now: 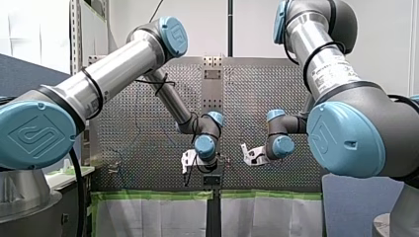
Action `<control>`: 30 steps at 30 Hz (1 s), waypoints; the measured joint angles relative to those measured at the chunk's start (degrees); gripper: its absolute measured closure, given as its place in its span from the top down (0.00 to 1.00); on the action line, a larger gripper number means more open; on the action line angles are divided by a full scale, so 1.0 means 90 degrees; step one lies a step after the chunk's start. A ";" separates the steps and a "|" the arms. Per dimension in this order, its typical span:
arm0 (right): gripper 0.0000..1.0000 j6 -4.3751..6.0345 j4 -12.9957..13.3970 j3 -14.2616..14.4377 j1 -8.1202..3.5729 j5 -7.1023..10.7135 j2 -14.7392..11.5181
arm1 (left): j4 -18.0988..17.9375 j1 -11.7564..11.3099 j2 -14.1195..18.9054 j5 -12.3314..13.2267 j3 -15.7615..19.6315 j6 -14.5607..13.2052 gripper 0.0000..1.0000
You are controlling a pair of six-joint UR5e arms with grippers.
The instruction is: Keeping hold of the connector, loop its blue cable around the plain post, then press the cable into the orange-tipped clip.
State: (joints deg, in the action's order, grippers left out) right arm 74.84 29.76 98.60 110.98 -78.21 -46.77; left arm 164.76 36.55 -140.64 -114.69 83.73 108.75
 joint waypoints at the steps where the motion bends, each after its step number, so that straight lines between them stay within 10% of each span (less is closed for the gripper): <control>1: 0.00 0.0020 0.0019 -0.0008 -0.0006 0.0002 0.0000 | -0.0053 -0.0011 0.0000 -0.0032 -0.0005 0.0002 0.00; 30: 0.00 0.0151 -0.0155 -0.0268 -0.0081 0.0012 0.0405 | -0.0951 -0.0063 -0.0508 0.0286 -0.0460 0.0520 0.00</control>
State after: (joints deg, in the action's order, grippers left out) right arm 76.19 28.37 96.19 110.26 -78.11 -43.13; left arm 156.20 35.98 -145.21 -112.12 79.59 113.43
